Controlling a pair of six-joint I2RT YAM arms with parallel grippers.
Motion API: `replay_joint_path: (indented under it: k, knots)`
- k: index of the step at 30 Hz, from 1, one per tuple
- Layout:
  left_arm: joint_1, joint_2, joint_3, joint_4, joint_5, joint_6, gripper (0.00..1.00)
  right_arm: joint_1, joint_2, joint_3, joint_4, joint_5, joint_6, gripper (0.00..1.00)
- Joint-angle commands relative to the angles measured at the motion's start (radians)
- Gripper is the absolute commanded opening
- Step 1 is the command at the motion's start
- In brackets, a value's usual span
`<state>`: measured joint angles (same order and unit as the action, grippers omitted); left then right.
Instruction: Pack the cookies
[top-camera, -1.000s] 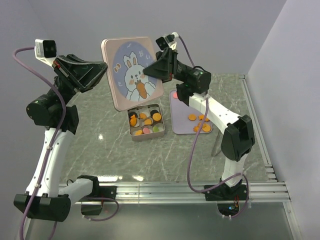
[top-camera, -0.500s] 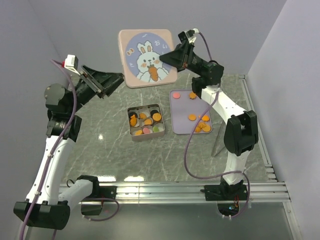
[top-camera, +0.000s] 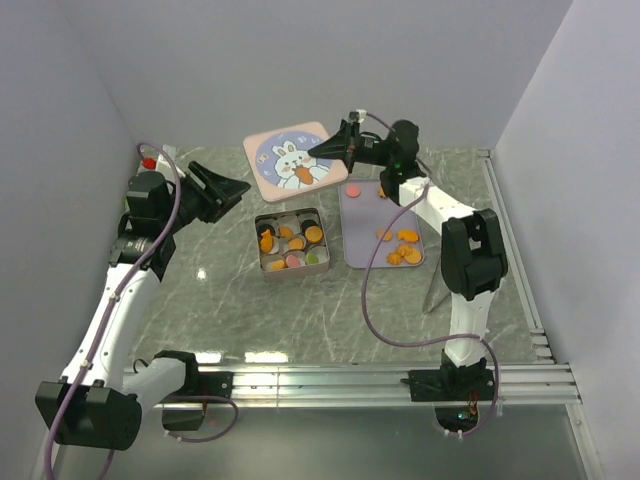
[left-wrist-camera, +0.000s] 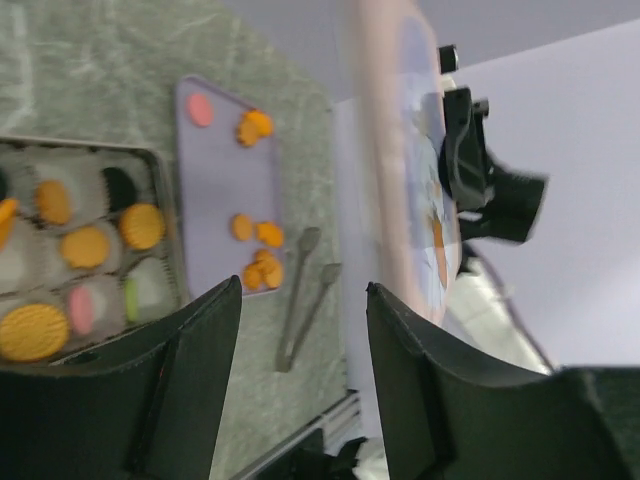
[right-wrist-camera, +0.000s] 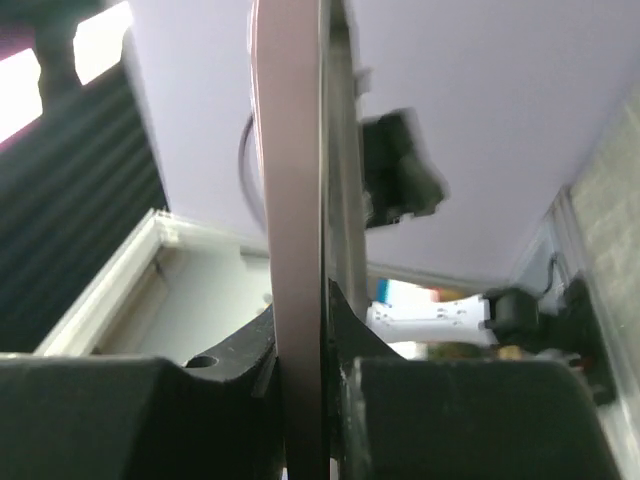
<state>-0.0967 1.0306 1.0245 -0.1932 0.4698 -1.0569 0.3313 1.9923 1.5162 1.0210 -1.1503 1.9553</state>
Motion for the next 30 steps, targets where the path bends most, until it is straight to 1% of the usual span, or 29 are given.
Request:
replay_joint_path:
  k: [1,2,3,4,6,7,8,9,10,11,12,13,16,20,24,26,30]
  knots:
    - [0.003,0.002,-0.001,-0.067,-0.071,0.121,0.59,-0.009,-0.096,0.171,-0.887,0.061,-0.372,0.00]
    - [0.003,0.006,-0.001,-0.086,-0.100,0.136,0.59,-0.012,-0.067,0.256,-1.124,0.107,-0.714,0.00]
    - [0.003,0.014,0.000,-0.100,-0.120,0.156,0.59,-0.009,-0.043,0.347,-1.497,0.247,-0.852,0.00]
    - [0.003,0.029,0.002,-0.129,-0.140,0.193,0.58,0.001,0.015,0.537,-1.661,0.338,-1.089,0.00]
    - [0.003,0.052,0.009,-0.152,-0.190,0.231,0.58,0.023,0.060,0.675,-1.934,0.492,-1.220,0.00]
    - [0.005,0.083,0.017,-0.166,-0.201,0.267,0.58,0.043,0.065,0.673,-1.953,0.553,-1.257,0.00]
    - [0.006,0.097,0.025,-0.182,-0.206,0.282,0.57,0.049,0.037,0.624,-1.945,0.569,-1.277,0.00]
    - [0.005,0.109,0.025,-0.178,-0.209,0.296,0.57,0.052,0.008,0.552,-1.847,0.572,-1.273,0.00]
    - [0.005,0.129,0.020,-0.170,-0.207,0.314,0.57,0.057,-0.022,0.386,-1.779,0.563,-1.256,0.00]
    - [0.005,0.138,0.016,-0.163,-0.207,0.321,0.58,0.057,-0.077,0.313,-1.715,0.552,-1.216,0.00]
    - [0.005,0.146,0.006,-0.152,-0.209,0.322,0.59,0.060,-0.095,0.258,-1.622,0.544,-1.208,0.00]
    - [0.005,0.167,0.008,-0.153,-0.209,0.333,0.59,0.072,-0.101,0.192,-1.597,0.538,-1.205,0.00]
    - [0.005,0.181,-0.017,-0.118,-0.188,0.337,0.60,0.101,-0.083,0.142,-1.555,0.506,-1.228,0.00]
    - [0.005,0.177,-0.066,-0.051,-0.146,0.331,0.61,0.150,-0.059,0.104,-1.475,0.414,-1.222,0.00]
    - [0.005,0.158,-0.125,0.001,-0.112,0.318,0.62,0.149,-0.090,0.041,-1.337,0.359,-1.178,0.00]
    - [0.005,0.155,-0.141,0.018,-0.103,0.307,0.62,0.150,-0.102,0.018,-1.306,0.344,-1.156,0.00]
    - [0.005,0.144,-0.168,0.029,-0.099,0.299,0.62,0.150,-0.135,-0.028,-1.190,0.311,-1.109,0.00]
